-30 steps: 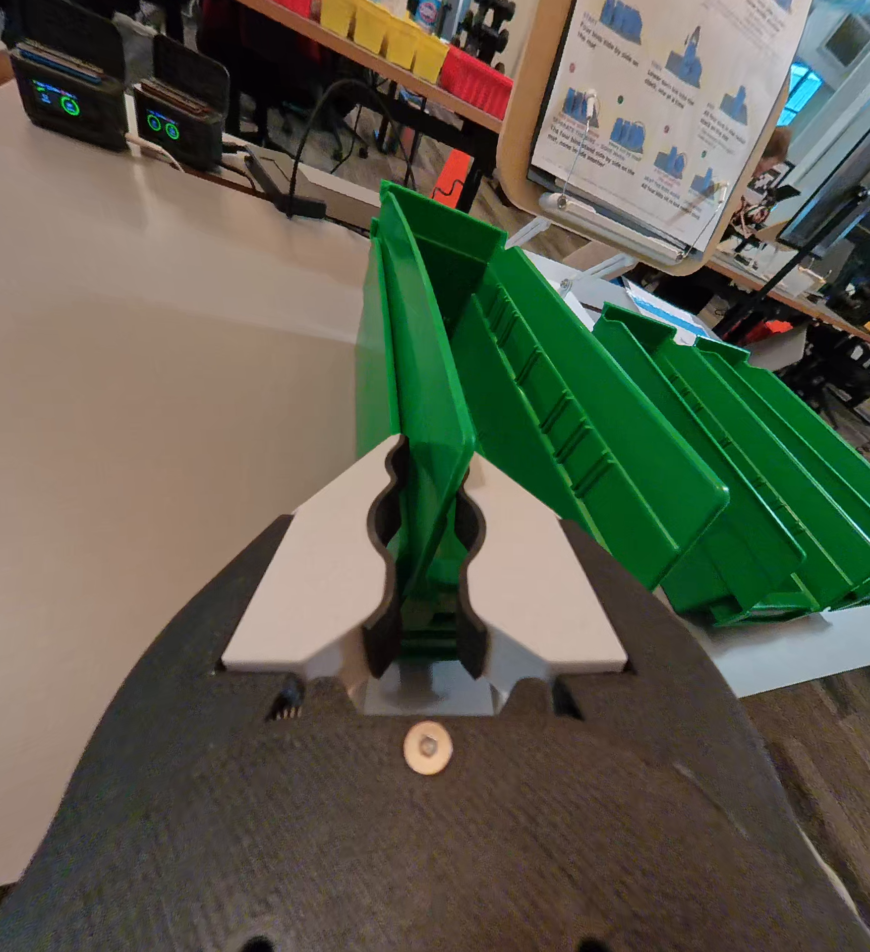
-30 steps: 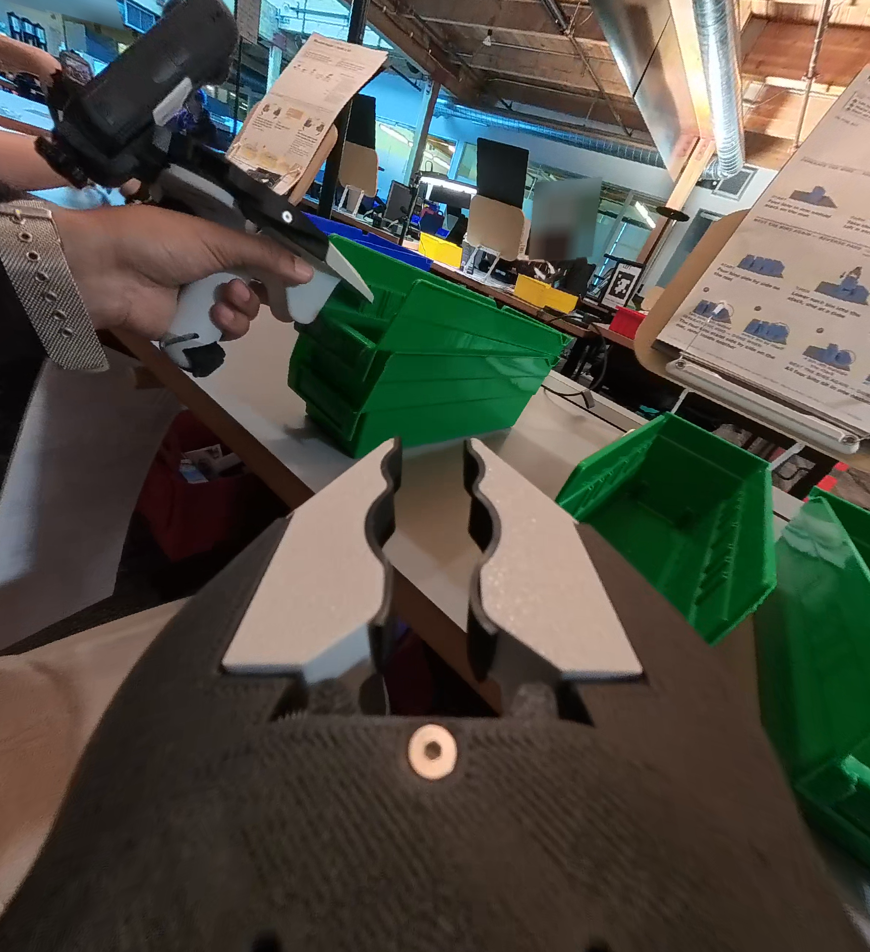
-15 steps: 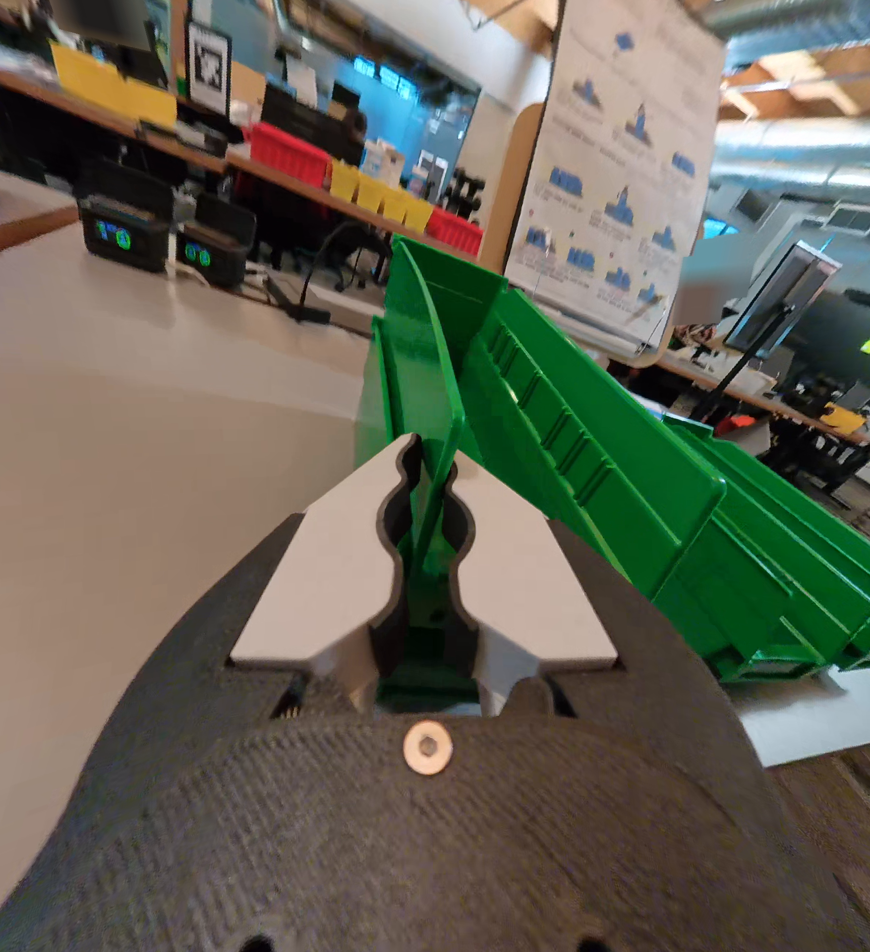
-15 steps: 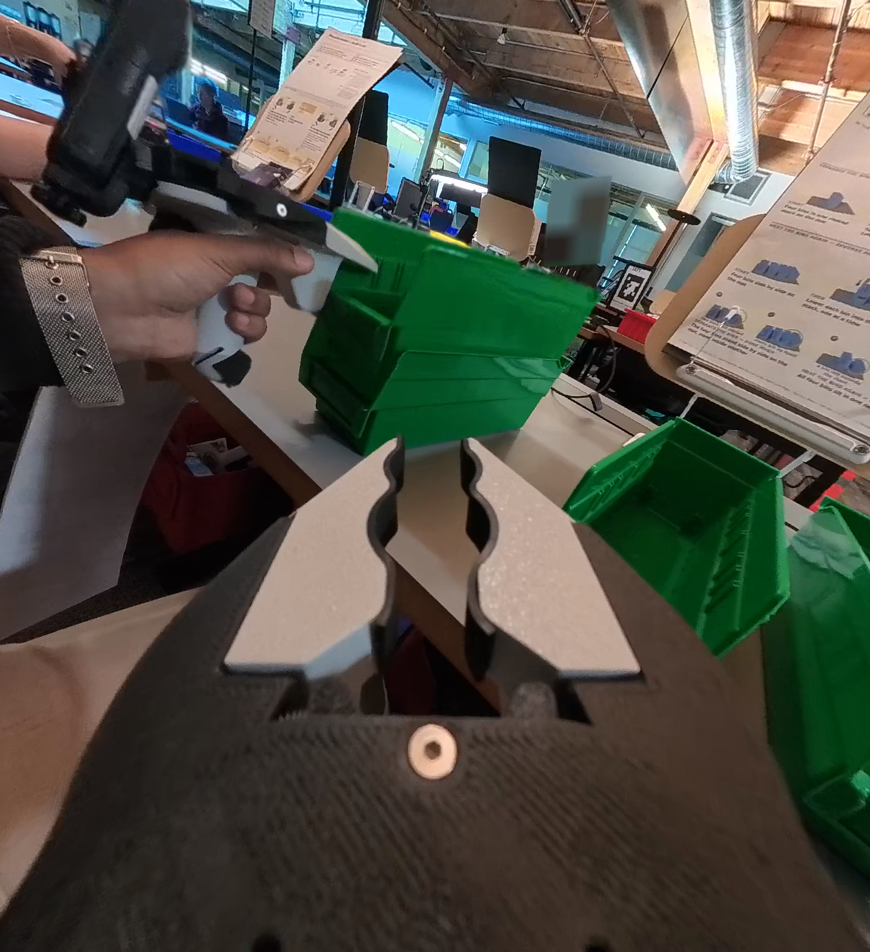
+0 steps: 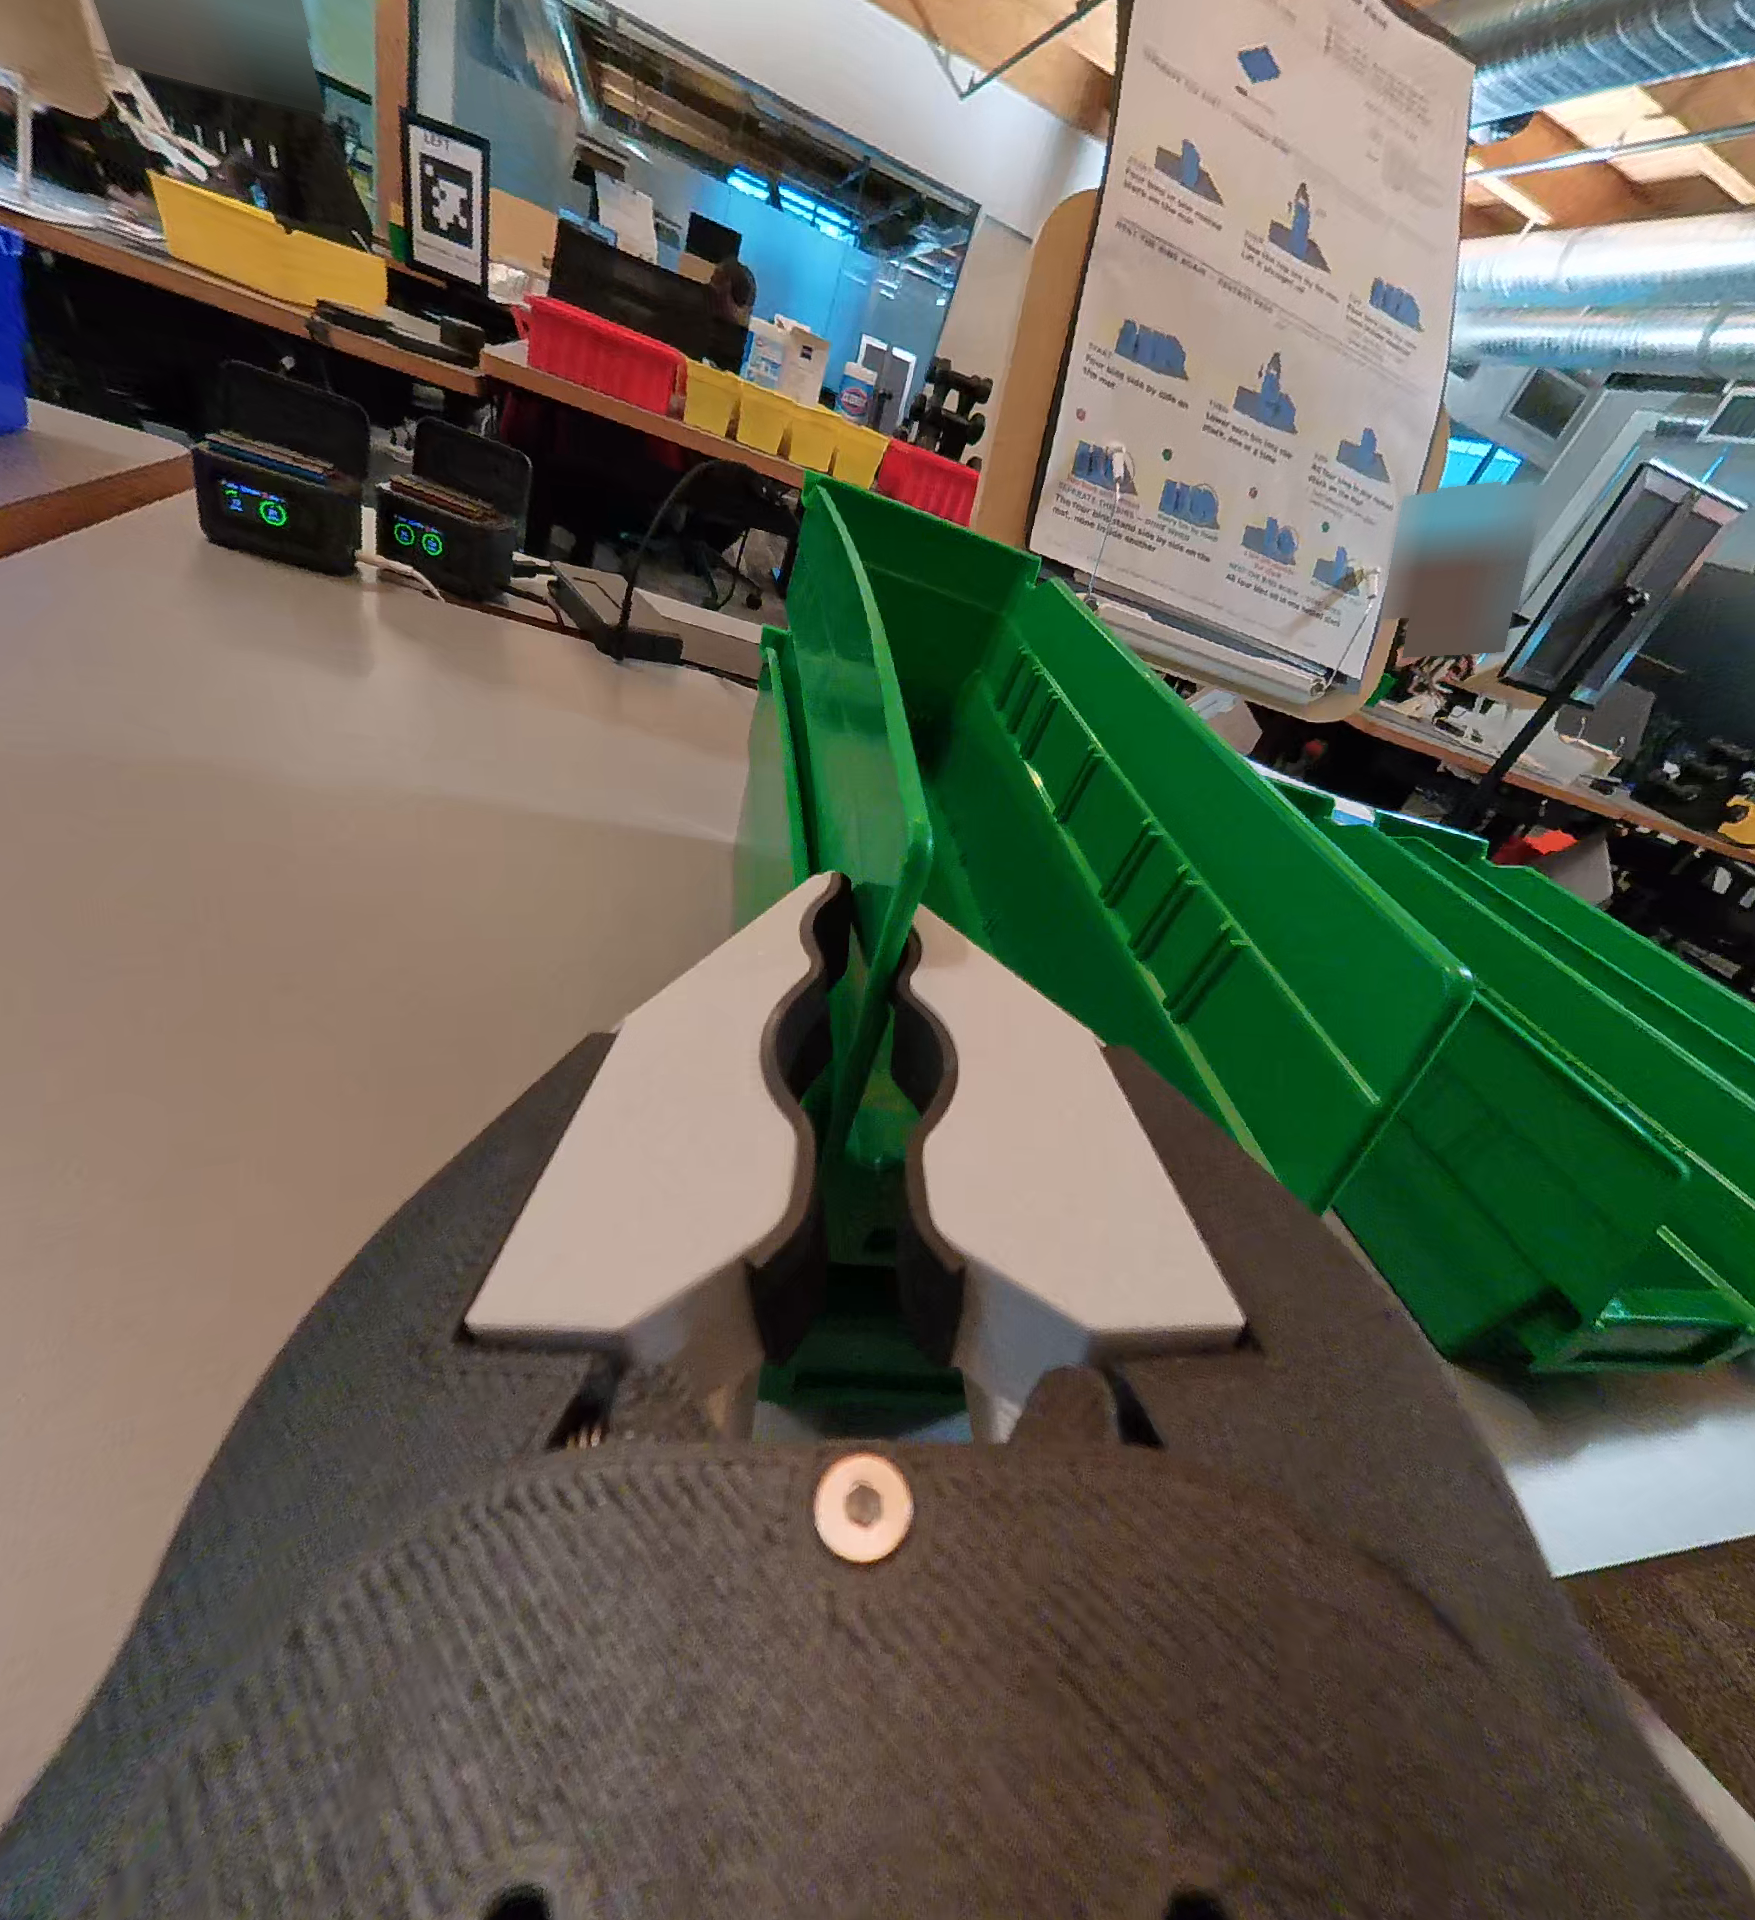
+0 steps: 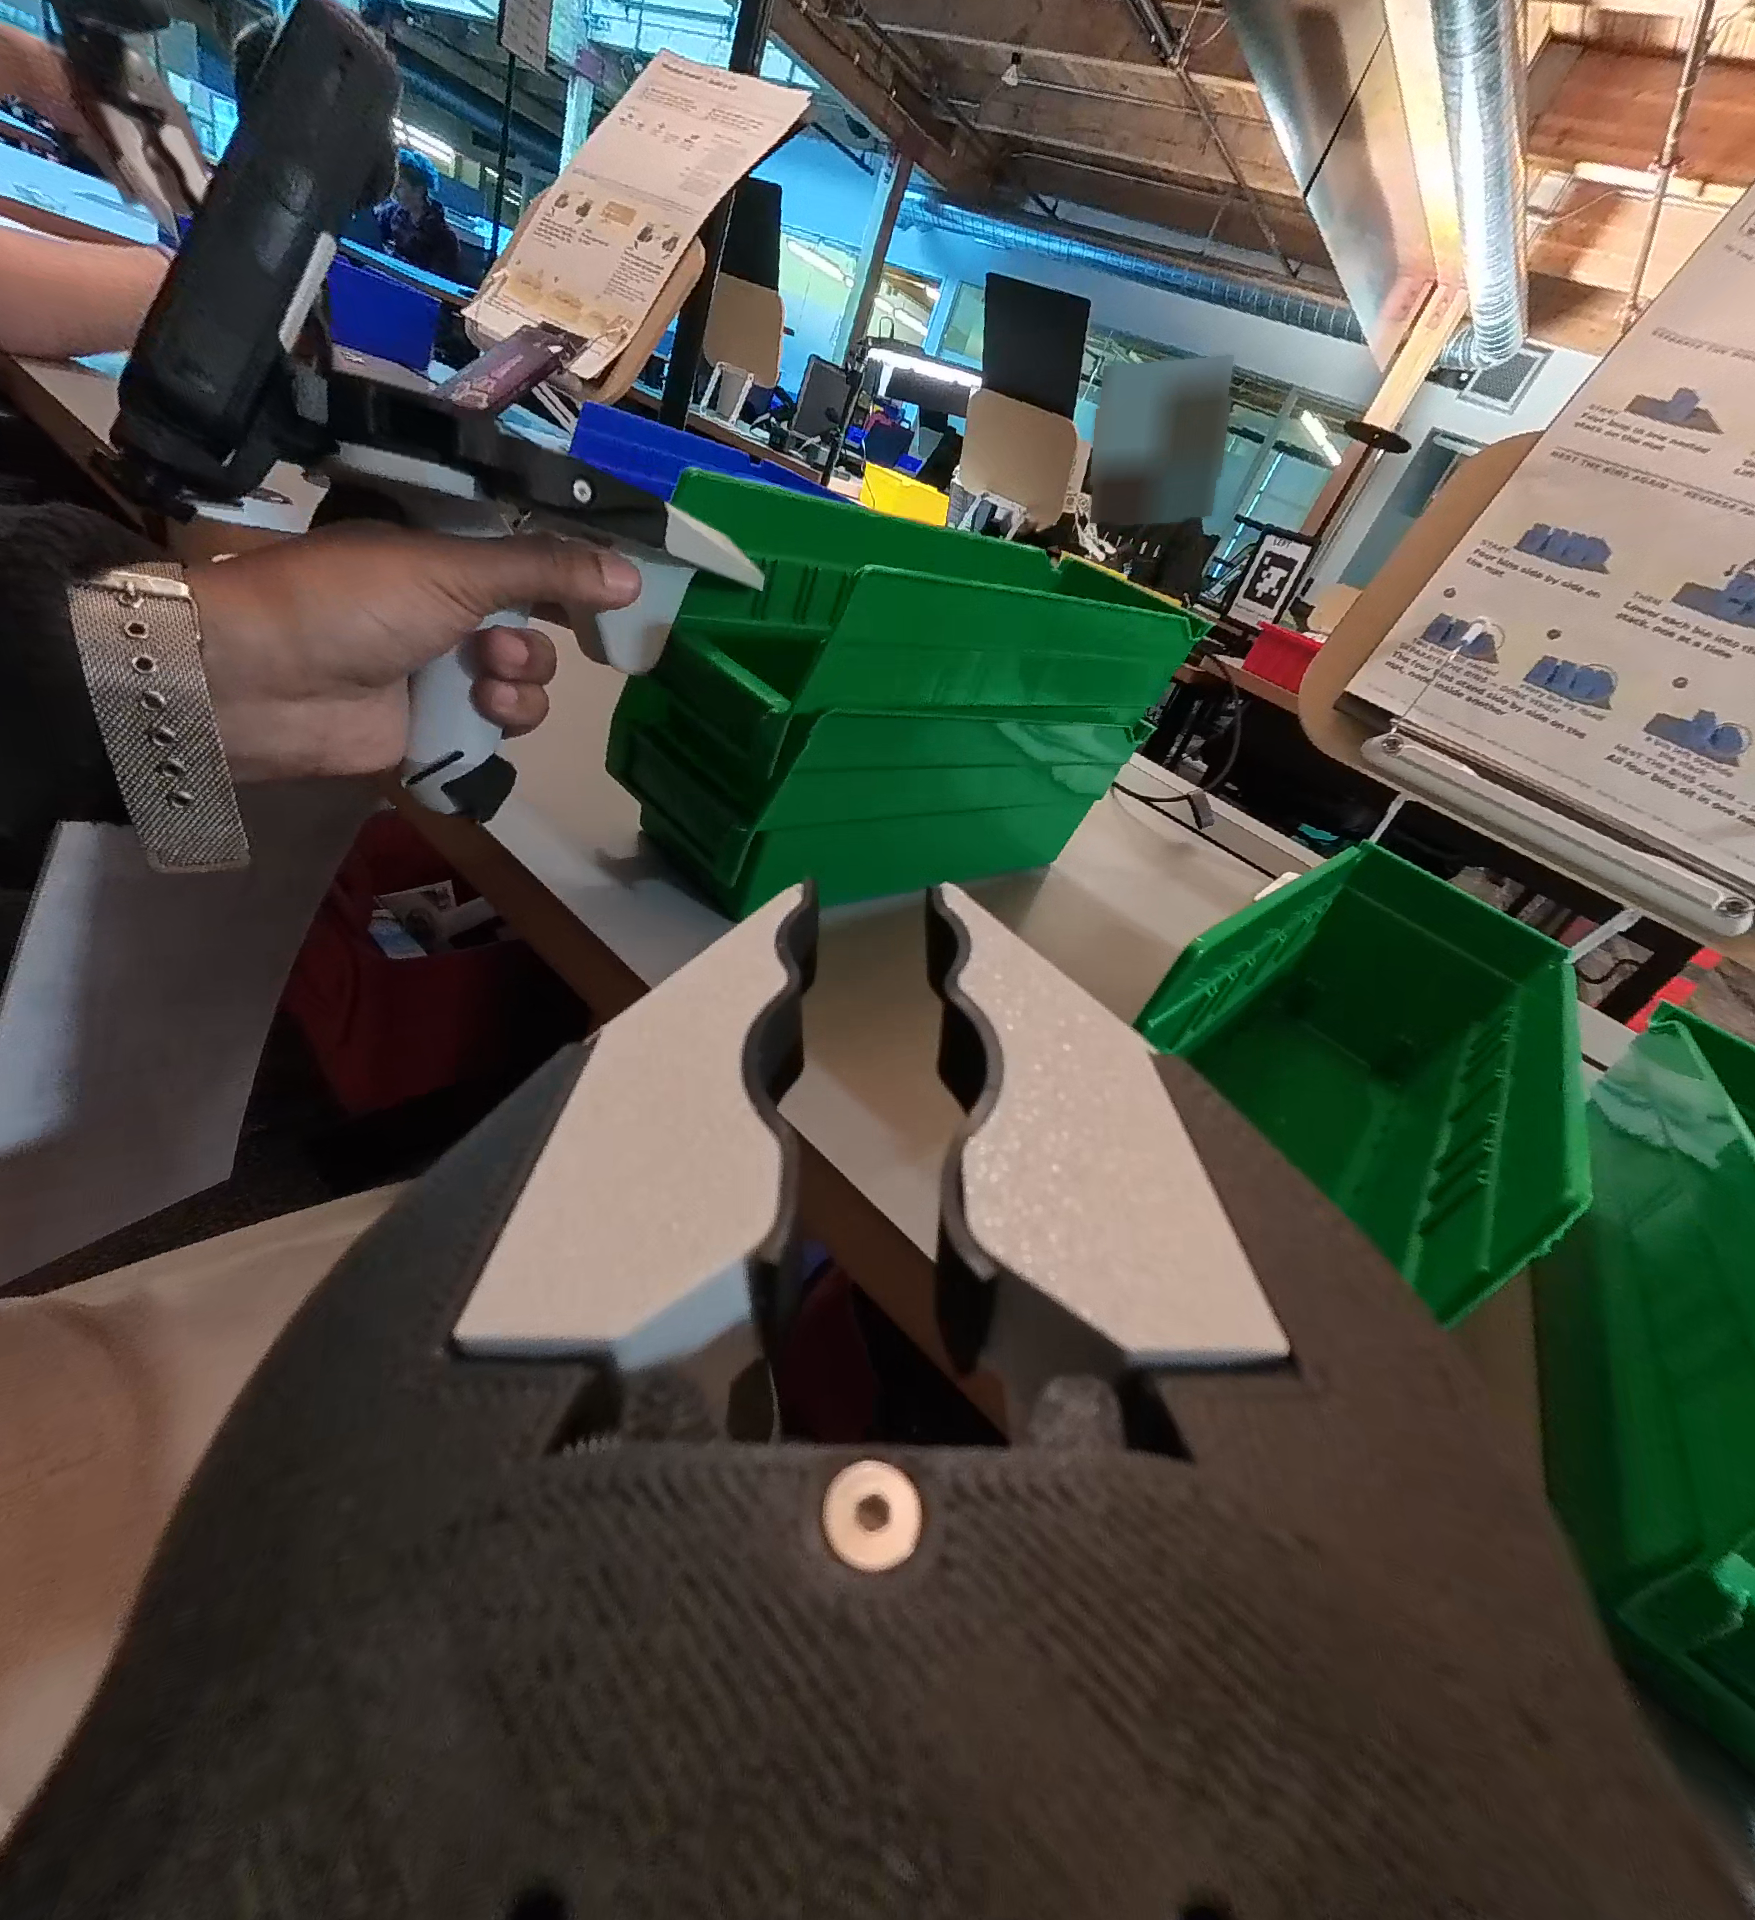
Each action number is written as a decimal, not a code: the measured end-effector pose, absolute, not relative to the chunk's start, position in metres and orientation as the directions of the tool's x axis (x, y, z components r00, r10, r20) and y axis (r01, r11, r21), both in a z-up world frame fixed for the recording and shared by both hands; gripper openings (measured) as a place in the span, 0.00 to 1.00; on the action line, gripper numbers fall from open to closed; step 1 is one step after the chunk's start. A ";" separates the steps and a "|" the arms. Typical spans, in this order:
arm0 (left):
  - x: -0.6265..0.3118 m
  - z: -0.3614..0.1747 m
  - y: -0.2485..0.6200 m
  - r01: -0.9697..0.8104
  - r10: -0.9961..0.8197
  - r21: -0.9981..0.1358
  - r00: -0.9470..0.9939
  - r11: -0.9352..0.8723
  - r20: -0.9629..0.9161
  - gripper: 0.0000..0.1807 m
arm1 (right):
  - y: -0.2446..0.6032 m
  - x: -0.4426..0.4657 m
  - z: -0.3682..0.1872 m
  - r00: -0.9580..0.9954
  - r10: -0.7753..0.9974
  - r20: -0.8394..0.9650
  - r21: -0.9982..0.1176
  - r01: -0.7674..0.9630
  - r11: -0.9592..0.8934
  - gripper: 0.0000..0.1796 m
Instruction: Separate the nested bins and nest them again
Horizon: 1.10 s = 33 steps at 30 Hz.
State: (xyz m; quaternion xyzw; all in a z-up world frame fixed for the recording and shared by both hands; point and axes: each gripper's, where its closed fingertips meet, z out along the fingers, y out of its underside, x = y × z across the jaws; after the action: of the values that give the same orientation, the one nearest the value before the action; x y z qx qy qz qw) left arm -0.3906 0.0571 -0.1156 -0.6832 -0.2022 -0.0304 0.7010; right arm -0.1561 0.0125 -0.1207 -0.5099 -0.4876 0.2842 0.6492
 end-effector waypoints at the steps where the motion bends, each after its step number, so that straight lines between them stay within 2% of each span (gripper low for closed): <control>1: -0.391 -0.116 0.057 0.317 0.237 -0.946 0.916 0.065 0.323 0.00 | 0.013 -0.156 -0.121 0.364 0.866 0.343 -0.939 0.128 0.318 0.11; 33: -0.393 -0.130 0.059 0.231 0.288 -0.973 0.931 0.008 0.224 0.00 | 0.013 -0.156 -0.123 0.363 0.863 0.353 -0.936 0.140 0.324 0.11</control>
State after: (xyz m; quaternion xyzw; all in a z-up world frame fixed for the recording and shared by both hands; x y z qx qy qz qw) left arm -0.3929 0.0590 -0.1304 -0.7040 -0.1845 0.0206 0.6855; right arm -0.1563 0.0129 -0.1229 -0.5105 -0.4909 0.2785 0.6487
